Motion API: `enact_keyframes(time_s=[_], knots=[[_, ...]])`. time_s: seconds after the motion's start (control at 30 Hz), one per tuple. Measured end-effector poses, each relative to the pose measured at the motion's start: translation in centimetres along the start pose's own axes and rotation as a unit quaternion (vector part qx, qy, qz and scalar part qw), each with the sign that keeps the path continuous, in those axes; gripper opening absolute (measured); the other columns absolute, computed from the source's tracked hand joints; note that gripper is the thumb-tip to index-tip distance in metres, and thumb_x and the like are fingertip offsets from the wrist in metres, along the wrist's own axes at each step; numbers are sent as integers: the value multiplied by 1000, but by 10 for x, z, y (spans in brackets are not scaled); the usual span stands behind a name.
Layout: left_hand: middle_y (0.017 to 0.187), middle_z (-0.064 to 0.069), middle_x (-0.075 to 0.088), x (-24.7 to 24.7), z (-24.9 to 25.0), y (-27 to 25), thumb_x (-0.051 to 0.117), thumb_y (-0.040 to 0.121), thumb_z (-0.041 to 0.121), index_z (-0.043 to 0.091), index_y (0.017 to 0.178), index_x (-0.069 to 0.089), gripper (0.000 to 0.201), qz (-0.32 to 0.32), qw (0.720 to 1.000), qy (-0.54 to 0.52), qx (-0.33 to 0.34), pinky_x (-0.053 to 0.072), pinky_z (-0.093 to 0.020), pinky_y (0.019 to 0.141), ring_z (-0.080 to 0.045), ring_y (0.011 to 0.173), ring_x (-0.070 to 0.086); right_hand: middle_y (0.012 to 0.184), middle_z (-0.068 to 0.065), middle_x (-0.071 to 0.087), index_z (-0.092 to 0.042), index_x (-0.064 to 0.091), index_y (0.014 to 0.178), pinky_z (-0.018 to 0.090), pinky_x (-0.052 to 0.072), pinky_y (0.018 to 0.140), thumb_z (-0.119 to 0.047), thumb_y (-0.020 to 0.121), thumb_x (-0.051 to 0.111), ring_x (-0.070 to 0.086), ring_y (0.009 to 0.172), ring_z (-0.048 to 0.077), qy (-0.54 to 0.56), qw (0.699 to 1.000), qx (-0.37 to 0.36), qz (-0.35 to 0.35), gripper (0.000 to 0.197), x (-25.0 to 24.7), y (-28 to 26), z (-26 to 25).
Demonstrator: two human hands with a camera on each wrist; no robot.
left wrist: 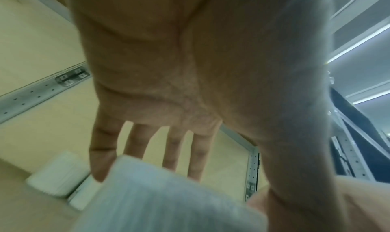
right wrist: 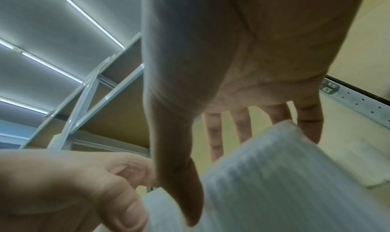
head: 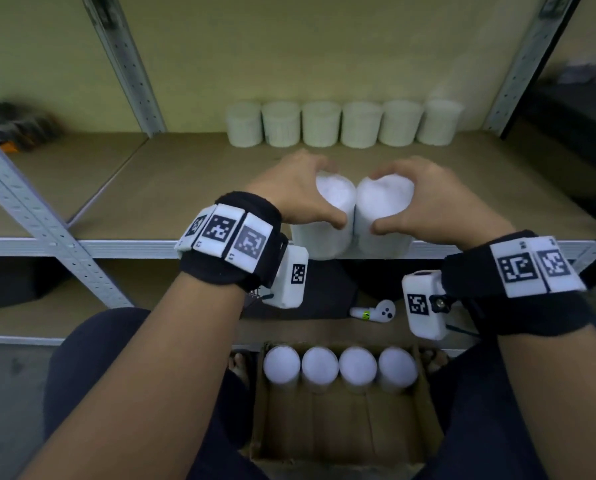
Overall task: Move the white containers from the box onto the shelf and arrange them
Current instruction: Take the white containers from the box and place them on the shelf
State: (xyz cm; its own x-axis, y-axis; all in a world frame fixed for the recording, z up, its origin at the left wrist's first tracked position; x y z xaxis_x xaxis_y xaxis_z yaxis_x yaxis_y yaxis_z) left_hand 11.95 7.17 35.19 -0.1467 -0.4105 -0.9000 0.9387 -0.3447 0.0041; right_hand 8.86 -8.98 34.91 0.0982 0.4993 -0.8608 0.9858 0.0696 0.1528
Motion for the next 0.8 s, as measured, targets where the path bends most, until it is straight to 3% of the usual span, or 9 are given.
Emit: enact_keyframes(time_s=[0.1,0.17,0.23,0.37,0.47,0.63,0.7,0.8], knots=[[133,0,44,7,-5,11,81,62,41,23,130,50,77,30,999,-17,-12,38,-26,83,-19,119,46,124,0,50,-28,61,119,27,37,87,-32,62,83,47,117,20,1,1000,18,13,62,8,13,11],[127,-1,45,12,-8,17,81,63,39,23,123,55,67,50,998,-30,-17,37,-27,81,-19,116,46,122,1,51,-27,63,116,33,41,95,-35,62,83,47,118,22,6,999,35,19,58,15,20,17],[125,-1,46,17,-11,23,79,65,39,24,120,57,61,61,997,-44,-23,38,-28,84,-20,116,46,123,2,52,-25,65,114,39,40,102,-37,65,80,47,121,23,17,998,48,32,53,18,25,23],[120,1,46,26,-13,27,75,67,41,25,122,56,60,58,997,-43,-28,43,-38,96,-21,114,48,131,1,51,-24,62,118,39,38,106,-35,72,75,44,127,24,34,997,57,35,49,23,28,29],[120,1,45,28,-13,26,74,71,39,23,126,54,60,58,997,-53,-18,40,-30,88,-20,114,47,133,-1,49,-25,58,120,40,37,107,-36,74,73,42,128,25,41,997,53,23,49,26,28,30],[132,2,43,23,-14,18,71,74,47,25,129,51,63,64,998,-12,-8,36,-42,106,-19,128,39,135,1,47,-23,54,127,31,24,108,-38,81,68,35,130,24,-13,999,21,26,50,22,21,22],[128,2,47,15,-14,11,70,76,44,23,124,55,54,96,995,-18,0,37,-36,104,-17,125,42,130,1,47,-25,54,126,30,27,104,-37,82,66,33,127,27,-25,999,19,44,47,16,16,21],[119,2,53,12,-12,1,66,82,34,21,115,61,36,110,994,-11,14,34,-23,90,-15,117,47,121,3,53,-22,61,118,29,33,99,-27,85,63,40,121,25,-43,998,7,45,34,12,11,19]])
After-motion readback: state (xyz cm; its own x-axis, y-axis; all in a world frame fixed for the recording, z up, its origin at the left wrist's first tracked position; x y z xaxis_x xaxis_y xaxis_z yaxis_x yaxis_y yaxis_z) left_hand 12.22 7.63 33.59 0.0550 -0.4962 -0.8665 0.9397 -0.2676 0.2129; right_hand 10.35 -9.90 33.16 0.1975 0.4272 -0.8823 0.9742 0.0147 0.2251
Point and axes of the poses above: each hand's wrist, its own y-axis towards the middle knuckle, its own x-axis out of the palm, z = x × y, the point moved 8 cm from there along y, towards the middle knuckle
